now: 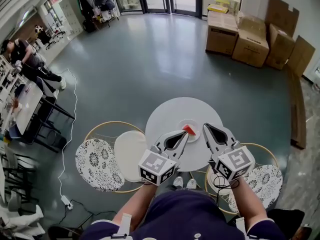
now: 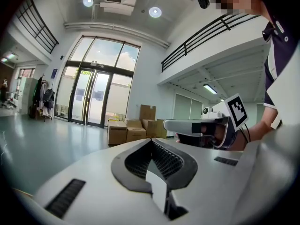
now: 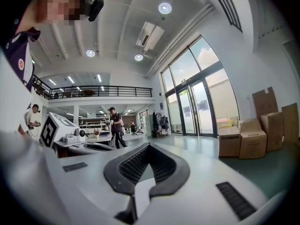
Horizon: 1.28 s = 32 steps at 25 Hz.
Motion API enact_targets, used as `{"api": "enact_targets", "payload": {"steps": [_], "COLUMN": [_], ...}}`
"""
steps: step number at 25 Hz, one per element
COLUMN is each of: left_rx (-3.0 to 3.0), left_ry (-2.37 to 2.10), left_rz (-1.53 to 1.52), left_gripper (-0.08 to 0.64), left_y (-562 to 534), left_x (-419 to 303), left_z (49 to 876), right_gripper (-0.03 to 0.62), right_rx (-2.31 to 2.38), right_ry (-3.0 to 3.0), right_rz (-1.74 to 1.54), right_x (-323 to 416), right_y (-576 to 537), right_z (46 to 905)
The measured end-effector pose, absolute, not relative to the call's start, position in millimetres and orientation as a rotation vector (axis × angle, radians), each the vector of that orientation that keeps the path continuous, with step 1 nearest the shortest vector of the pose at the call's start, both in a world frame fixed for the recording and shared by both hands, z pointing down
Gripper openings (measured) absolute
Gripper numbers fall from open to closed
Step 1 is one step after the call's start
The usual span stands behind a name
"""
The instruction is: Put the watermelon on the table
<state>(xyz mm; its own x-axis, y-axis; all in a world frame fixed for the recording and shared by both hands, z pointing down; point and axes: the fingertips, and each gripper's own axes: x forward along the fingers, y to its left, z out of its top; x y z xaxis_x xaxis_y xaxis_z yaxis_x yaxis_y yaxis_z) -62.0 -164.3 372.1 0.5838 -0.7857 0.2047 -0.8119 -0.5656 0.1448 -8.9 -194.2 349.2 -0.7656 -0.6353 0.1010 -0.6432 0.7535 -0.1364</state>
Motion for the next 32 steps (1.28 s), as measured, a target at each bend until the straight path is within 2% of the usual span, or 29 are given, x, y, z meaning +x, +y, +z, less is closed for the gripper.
{"api": "enact_targets", "payload": {"steps": [32], "left_rx": [2.569], "left_ry": [-1.299], "left_rz": [0.154], "left_gripper": [0.006], "left_y": [-167.4], "left_x": [-49.4], "left_z": [375.2], "right_gripper": [0.005], "right_rx": [1.023], "right_ry": [-2.963], "right_rz": [0.246], "right_x": [-2.2], "right_y": [-196.7], "right_z": [334.7]}}
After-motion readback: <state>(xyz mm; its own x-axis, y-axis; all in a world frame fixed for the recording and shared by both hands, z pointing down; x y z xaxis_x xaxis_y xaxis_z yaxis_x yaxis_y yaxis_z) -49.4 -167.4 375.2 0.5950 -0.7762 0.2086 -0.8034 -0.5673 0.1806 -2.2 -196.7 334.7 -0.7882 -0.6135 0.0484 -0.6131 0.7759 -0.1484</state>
